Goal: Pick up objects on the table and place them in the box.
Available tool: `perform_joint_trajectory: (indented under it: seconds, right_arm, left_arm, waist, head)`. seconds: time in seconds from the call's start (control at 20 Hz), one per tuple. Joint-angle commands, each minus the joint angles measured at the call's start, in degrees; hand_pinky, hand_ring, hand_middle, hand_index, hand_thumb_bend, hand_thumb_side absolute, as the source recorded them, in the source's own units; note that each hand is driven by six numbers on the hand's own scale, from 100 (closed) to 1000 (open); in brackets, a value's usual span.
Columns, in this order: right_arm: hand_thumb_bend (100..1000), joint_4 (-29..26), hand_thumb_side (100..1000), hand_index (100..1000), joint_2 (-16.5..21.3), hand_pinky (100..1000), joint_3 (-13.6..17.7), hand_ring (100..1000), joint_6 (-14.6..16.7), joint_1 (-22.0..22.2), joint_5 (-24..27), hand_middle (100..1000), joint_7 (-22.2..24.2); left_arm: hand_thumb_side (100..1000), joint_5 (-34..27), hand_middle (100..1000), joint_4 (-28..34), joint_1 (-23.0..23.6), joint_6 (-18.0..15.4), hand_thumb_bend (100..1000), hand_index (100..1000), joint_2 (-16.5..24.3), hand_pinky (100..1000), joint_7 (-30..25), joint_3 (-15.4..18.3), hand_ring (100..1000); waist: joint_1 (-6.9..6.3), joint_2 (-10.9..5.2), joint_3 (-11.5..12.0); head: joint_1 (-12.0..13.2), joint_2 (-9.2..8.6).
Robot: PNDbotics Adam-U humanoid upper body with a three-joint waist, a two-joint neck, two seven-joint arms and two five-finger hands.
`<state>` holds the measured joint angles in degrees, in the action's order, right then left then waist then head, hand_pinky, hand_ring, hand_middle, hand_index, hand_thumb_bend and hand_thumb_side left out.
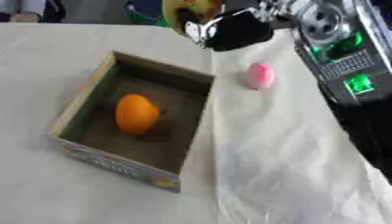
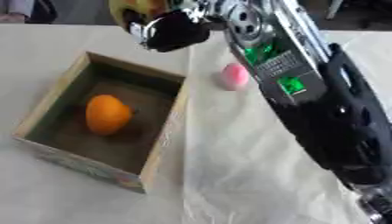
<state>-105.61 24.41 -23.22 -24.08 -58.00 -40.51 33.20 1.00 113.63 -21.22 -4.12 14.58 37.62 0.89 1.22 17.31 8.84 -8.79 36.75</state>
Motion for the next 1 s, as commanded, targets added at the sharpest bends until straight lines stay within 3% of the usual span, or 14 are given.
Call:
perform_joint_trajectory:
  seconds: [0.05,0.1,0.65,0.95,1.0]
  right_arm:
    - [100,2.06,239,490,-2.04,602,-1.55,566,0.89,-1.22,-1.99,415,1.04]
    - [100,2.98,292,490,-2.72,601,-2.08,565,1.09,-1.09,-2.58,415,1.16]
    - [100,11.35,253,529,-7.63,603,-6.8,594,4.07,1.36,-5.04,463,2.39]
    - [100,13.06,209,795,-8.08,659,-7.75,716,6.8,1.31,-7.29,650,5.8]
    - [100,13.28,208,806,-8.11,664,-7.75,724,7.22,1.28,-7.64,665,6.62]
  left_arm:
    - [993,-0.12,612,0.96,-0.75,-0.29,100,746,1.01,473,0.19,0.23,625]
    - [991,-0.13,612,0.96,-0.78,-0.33,100,746,1.01,473,0.18,0.21,625]
    - [993,-0.21,611,0.96,-1.02,-0.31,100,746,0.82,473,0.03,0.06,624]
    - [994,-0.25,611,0.96,-1.01,-0.22,100,746,0.75,473,-0.07,-0.01,624]
    - [994,-0.26,611,0.96,-1.01,-0.19,100,746,0.72,473,-0.09,-0.03,624]
  waist:
    - [-0.12,-1.36,0.19]
    - [-0.11,-1.35,0.25]
    - [0.09,-1.16,0.4]
    - [0.09,-1.19,0.35]
    - [0.08,-1.2,0.33]
  head:
    - [-0.55,0.3]
    - [-0.72,0.34]
    - [-1.8,0.56]
    - [-1.75,0.25]
    - [-1.75,0.19]
